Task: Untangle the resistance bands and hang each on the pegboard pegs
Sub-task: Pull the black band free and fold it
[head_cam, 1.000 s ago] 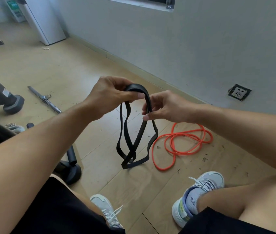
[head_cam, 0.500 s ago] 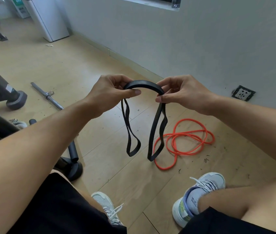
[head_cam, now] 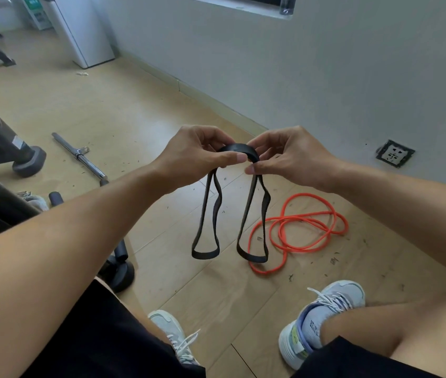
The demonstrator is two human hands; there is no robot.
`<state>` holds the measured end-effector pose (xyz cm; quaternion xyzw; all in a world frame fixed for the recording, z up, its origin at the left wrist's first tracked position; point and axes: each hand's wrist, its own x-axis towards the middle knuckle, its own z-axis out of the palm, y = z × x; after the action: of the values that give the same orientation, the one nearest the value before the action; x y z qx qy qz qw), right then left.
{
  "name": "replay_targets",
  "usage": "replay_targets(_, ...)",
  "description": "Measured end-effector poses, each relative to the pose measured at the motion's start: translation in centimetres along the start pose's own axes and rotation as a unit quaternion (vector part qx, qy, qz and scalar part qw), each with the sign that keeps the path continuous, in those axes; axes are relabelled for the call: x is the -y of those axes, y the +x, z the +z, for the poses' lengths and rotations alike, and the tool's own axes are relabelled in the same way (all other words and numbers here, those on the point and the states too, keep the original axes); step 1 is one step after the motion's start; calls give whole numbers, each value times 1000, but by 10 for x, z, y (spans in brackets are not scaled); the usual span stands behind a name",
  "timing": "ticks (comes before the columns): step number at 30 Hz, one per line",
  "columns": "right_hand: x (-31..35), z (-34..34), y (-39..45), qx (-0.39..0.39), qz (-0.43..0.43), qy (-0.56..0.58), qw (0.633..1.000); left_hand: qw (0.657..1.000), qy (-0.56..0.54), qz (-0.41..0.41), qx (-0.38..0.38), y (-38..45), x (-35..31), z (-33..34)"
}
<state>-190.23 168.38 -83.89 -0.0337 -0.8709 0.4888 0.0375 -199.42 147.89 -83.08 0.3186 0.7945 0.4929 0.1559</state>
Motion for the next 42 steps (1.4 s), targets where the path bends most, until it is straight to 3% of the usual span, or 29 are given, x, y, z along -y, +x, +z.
replay_targets(15, -1, 4, 1, -1, -2, 26, 1000, 994, 80, 70, -37, 2, -3, 2)
replay_targets(27, -8, 6, 4, 16, 0, 55, 998, 991, 90, 86, -39, 2, -4, 2)
replay_targets(42, -23, 17, 7, 51, 20, 3, 998, 991, 98, 78, -40, 1, -7, 4)
